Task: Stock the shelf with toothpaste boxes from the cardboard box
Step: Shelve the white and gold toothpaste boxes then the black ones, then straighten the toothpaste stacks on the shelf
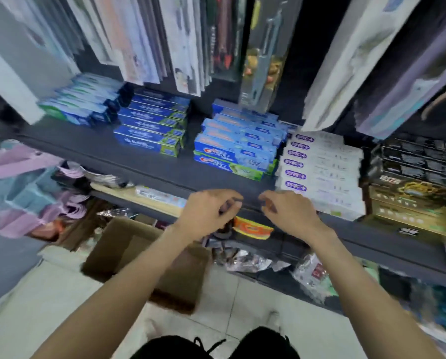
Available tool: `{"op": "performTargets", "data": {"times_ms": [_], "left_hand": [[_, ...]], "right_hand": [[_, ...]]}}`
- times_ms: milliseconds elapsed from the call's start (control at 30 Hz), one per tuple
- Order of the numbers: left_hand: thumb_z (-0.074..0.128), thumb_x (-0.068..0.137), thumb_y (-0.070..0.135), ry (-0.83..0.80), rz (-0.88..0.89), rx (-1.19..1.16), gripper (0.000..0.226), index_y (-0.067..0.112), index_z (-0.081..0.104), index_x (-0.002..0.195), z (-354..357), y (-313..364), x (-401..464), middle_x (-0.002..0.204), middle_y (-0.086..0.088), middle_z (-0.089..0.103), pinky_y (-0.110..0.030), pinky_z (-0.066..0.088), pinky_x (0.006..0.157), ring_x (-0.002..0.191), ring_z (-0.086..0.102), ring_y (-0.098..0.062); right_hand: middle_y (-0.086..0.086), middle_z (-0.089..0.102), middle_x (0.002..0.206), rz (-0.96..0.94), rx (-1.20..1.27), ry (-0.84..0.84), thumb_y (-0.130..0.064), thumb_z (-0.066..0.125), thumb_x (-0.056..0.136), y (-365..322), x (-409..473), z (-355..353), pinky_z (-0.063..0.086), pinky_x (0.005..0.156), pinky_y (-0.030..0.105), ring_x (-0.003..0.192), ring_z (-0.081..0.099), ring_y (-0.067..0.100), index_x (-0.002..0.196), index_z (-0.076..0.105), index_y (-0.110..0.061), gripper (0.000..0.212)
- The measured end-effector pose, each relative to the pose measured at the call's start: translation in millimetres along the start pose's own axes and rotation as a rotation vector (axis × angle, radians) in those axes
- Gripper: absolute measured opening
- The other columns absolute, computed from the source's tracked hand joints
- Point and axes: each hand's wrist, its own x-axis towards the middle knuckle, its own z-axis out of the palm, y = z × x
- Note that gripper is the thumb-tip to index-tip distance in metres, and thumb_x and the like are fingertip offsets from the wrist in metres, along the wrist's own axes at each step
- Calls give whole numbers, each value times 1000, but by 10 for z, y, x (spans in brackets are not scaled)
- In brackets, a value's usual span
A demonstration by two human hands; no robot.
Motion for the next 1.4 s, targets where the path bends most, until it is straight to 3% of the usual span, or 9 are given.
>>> {"op": "performTargets", "data": {"times_ms": [133, 267, 400, 567, 800, 900, 1100, 1267, 1400], "left_hand": [[43, 87, 38, -18, -40, 89, 32, 24, 70, 98, -1043, -1212, -479, 76, 10, 69, -22, 50, 58, 69, 65, -9], [44, 84, 36, -29, -166, 229, 35, 22, 68, 106, -1845, -2242, -755, 92, 2, 72, -28, 51, 68, 86, 67, -20], [63, 86, 17, 6, -509, 11, 33, 19, 61, 118, -2283, -3086, -824, 110, 2, 67, -27, 46, 87, 101, 62, -18], [65, 86, 16, 166, -659, -119, 47, 13, 51, 130, -2535, -3752, -767, 128, -5, 58, -21, 36, 92, 119, 54, -19], [78, 75, 25, 228, -643, -242, 80, 15, 34, 141, -2653, -4676, -420, 141, -9, 42, -32, 33, 105, 130, 40, -21], [80, 73, 25, 158, -547, -172, 90, 15, 26, 145, -2718, -5234, -158, 146, -8, 35, -28, 27, 105, 134, 32, -23], [83, 44, 55, -94, -350, -335, 126, 33, 15, 148, -2645, -6204, 494, 153, -4, 22, -47, 28, 113, 140, 28, -25], [87, 42, 51, -349, -250, -488, 139, 39, -1, 148, -2489, -6459, 824, 156, 2, 19, -41, 28, 115, 139, 32, -16], [90, 37, 50, -346, -257, -600, 143, 42, -1, 148, -2375, -6475, 847, 157, 5, 16, -44, 25, 116, 143, 24, -14]], "right_hand": [[-4, 66, 113, 29, 142, -43, -34, 52, 92, -1156, 502, 245, 48, 83, 37, 109, 59, 23, 122, 57, -31, 30], [0, 62, 120, 7, 194, 90, -29, 52, 94, -2208, 977, 321, 47, 82, 36, 110, 57, 26, 124, 57, -26, 31], [0, 58, 123, -13, 255, 198, -27, 50, 95, -2949, 1437, 364, 50, 82, 40, 112, 55, 25, 127, 54, -25, 33], [4, 47, 138, -11, 338, 252, -26, 49, 96, -3459, 2056, 442, 42, 97, 42, 125, 44, 26, 135, 46, -19, 40], [5, 14, 157, 8, 383, 251, -37, 47, 97, -4051, 2947, 721, 26, 111, 42, 145, 13, 24, 149, 25, -18, 59], [2, 10, 159, 58, 409, 305, -41, 46, 97, -4214, 3465, 823, 25, 112, 43, 146, 9, 23, 148, 27, -25, 57], [5, -1, 160, 303, 469, 418, -48, 48, 94, -4149, 4435, 961, 17, 115, 45, 147, -1, 26, 147, 26, -36, 59], [6, 8, 160, 431, 659, 412, -45, 55, 91, -4129, 4816, 1090, 22, 112, 35, 146, 11, 18, 145, 34, -31, 60], [8, 19, 156, 443, 677, 443, -37, 63, 87, -4171, 4918, 1141, 26, 114, 35, 144, 22, 21, 141, 43, -27, 58]]}}
